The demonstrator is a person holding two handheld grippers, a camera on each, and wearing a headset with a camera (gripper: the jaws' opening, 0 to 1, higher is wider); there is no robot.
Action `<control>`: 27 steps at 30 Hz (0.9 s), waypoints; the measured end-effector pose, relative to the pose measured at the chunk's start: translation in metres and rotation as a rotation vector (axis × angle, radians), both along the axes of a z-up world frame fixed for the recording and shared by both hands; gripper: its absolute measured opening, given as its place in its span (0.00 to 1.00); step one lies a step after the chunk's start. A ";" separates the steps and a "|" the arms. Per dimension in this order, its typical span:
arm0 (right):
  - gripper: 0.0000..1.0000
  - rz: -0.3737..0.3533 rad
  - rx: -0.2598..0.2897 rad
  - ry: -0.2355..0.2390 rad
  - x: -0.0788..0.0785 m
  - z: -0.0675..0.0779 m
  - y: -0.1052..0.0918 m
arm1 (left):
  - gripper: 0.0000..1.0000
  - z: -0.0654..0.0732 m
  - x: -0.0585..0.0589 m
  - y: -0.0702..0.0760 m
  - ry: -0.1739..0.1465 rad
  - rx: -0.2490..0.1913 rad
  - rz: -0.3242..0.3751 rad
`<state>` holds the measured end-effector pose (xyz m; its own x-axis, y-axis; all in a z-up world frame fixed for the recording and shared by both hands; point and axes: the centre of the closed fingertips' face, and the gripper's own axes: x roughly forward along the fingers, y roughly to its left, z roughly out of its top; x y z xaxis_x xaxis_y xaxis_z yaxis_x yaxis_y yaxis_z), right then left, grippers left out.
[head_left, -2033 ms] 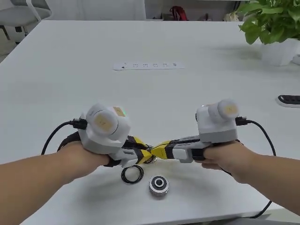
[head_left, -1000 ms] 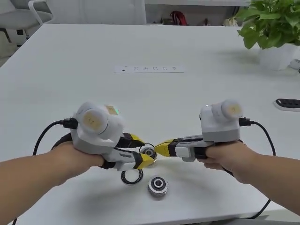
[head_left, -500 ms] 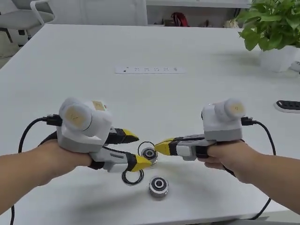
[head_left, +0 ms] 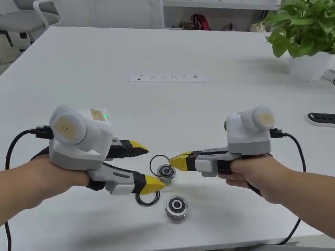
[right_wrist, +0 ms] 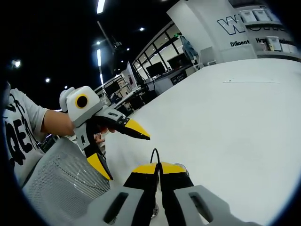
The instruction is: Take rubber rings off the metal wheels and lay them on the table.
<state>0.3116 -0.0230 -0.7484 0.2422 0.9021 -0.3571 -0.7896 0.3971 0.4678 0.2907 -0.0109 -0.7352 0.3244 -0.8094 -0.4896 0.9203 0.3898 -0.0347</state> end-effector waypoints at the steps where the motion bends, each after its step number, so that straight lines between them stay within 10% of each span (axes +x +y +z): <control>1: 0.00 0.002 0.002 0.002 -0.001 0.000 0.001 | 0.56 0.001 -0.001 0.001 0.000 -0.001 0.000; 27: 0.00 0.086 0.021 0.058 -0.020 0.001 0.019 | 0.66 0.004 -0.021 0.024 0.000 -0.010 0.016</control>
<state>0.2912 -0.0040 -0.7479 0.1430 0.9263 -0.3486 -0.7916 0.3185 0.5215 0.2699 0.0134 -0.7310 0.3371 -0.8090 -0.4816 0.9140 0.4038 -0.0384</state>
